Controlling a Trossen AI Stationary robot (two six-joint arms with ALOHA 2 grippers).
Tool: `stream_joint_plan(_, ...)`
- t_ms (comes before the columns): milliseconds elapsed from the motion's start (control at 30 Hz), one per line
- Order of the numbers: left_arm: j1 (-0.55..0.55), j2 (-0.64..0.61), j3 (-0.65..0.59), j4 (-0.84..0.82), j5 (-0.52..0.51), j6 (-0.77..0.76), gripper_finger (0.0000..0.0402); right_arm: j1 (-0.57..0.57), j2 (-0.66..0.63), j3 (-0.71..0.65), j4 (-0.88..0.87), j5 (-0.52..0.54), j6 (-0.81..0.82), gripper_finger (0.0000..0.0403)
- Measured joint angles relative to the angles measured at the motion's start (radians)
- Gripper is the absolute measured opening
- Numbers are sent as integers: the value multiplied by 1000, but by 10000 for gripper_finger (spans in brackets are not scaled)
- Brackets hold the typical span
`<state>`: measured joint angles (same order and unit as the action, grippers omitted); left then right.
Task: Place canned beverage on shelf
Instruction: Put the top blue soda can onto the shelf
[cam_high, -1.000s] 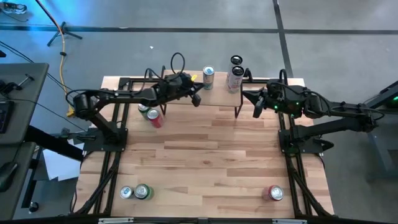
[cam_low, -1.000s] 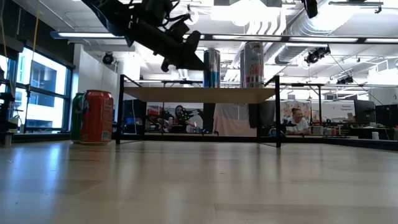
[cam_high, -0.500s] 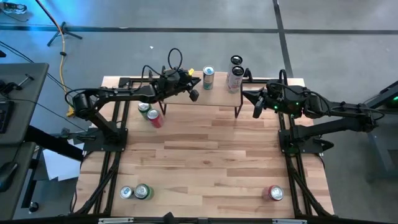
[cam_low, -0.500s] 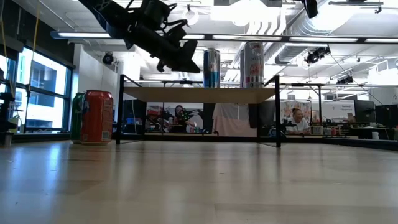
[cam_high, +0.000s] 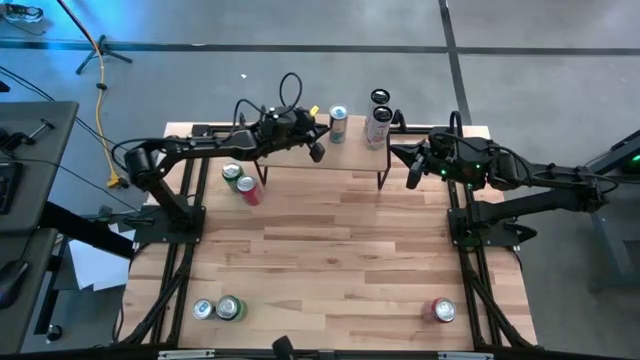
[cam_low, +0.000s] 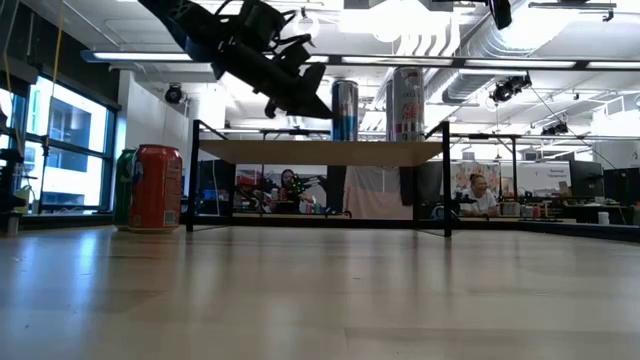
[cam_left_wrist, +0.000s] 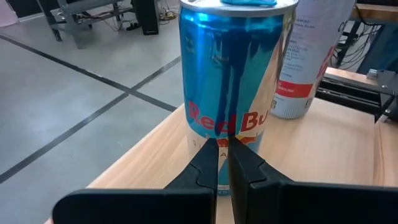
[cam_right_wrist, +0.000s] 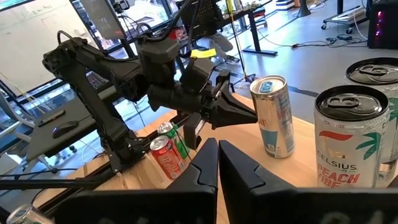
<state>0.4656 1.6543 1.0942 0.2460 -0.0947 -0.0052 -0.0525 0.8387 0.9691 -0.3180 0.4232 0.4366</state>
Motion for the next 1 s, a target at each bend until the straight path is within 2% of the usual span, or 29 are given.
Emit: stream_joint_plan(1000,-1,172,211,7,58,-1,0,0,0,0,-28,0,0,0)
